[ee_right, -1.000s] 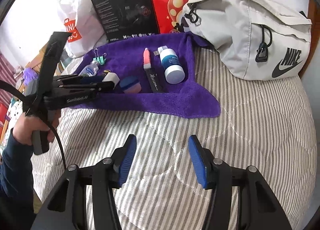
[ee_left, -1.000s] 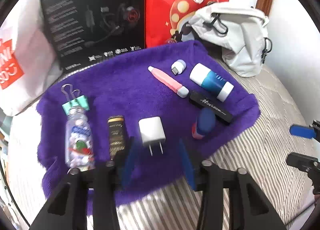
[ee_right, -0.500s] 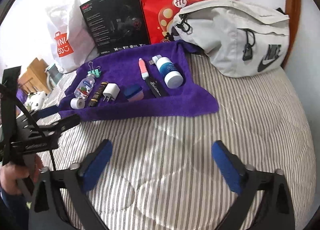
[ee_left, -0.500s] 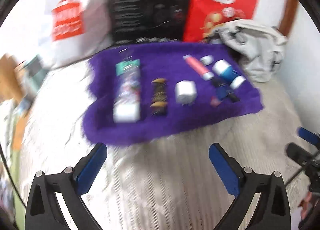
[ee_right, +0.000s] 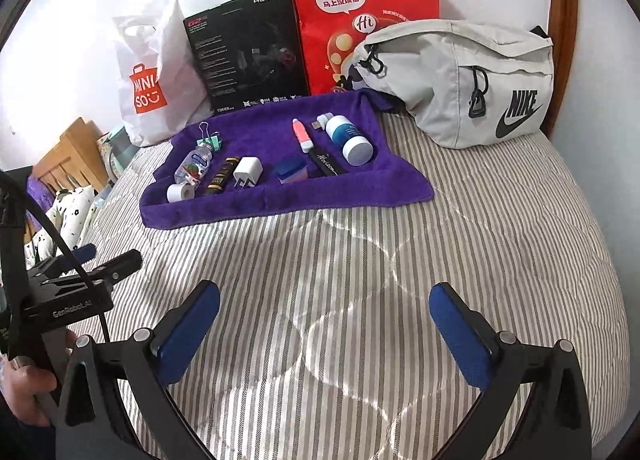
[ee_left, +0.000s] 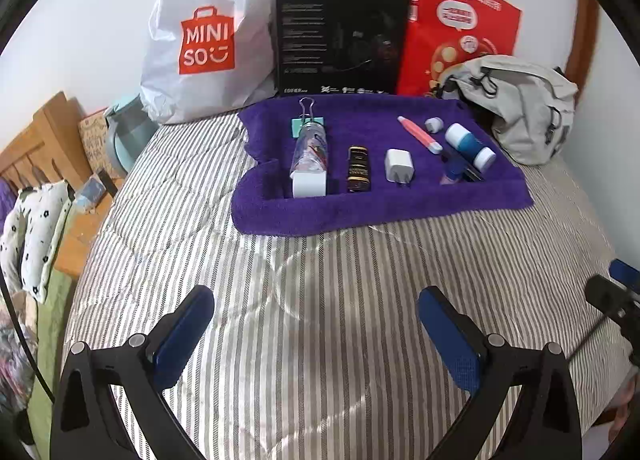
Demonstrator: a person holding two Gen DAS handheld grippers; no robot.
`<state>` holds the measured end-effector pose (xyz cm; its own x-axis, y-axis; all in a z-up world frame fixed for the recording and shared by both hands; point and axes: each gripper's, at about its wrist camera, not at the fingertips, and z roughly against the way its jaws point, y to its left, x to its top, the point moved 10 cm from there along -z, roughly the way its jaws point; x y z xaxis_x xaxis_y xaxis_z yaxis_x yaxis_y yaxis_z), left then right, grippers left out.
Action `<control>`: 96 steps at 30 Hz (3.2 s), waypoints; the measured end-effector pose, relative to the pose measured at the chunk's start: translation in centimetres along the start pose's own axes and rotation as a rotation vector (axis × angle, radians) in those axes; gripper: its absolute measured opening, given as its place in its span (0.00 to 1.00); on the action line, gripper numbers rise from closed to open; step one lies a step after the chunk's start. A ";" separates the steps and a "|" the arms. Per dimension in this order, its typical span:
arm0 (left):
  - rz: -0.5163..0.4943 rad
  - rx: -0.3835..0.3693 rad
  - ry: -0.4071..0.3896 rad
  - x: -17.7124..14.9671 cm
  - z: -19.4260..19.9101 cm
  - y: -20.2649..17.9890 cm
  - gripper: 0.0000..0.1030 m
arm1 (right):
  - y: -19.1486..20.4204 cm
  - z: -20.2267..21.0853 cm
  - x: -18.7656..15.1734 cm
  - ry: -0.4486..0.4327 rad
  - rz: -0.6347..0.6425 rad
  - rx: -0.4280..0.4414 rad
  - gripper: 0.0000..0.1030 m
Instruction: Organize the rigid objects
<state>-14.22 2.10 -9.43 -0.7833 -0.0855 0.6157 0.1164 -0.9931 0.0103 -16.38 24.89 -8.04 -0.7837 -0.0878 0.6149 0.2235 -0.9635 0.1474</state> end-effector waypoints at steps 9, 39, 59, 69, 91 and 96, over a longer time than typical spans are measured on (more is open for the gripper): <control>0.000 -0.039 -0.026 -1.7 2.0 -0.2 1.00 | -1.3 0.1 -2.1 0.012 -0.003 -0.060 1.00; -0.038 0.045 -0.088 -2.8 5.7 1.7 1.00 | 1.5 4.6 -3.5 -0.039 0.063 -0.101 1.00; -0.045 0.060 -0.078 -2.6 5.4 2.2 1.00 | 2.3 4.4 -3.7 -0.031 0.070 -0.095 1.00; -0.047 0.066 -0.076 -2.6 5.2 2.3 1.00 | 2.2 4.2 -3.7 -0.023 0.065 -0.099 1.00; -0.052 0.068 -0.075 -2.7 5.3 2.2 1.00 | 2.4 4.4 -3.8 -0.022 0.069 -0.091 1.00; -0.036 0.058 -0.081 -2.6 5.5 2.4 1.00 | 2.4 4.5 -3.8 -0.022 0.069 -0.092 1.00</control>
<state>-8.55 0.40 -6.65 -0.7357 -0.0408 0.6760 0.1263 -0.9889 0.0779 -10.30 24.08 -6.57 -0.7550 -0.1500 0.6383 0.2214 -0.9746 0.0328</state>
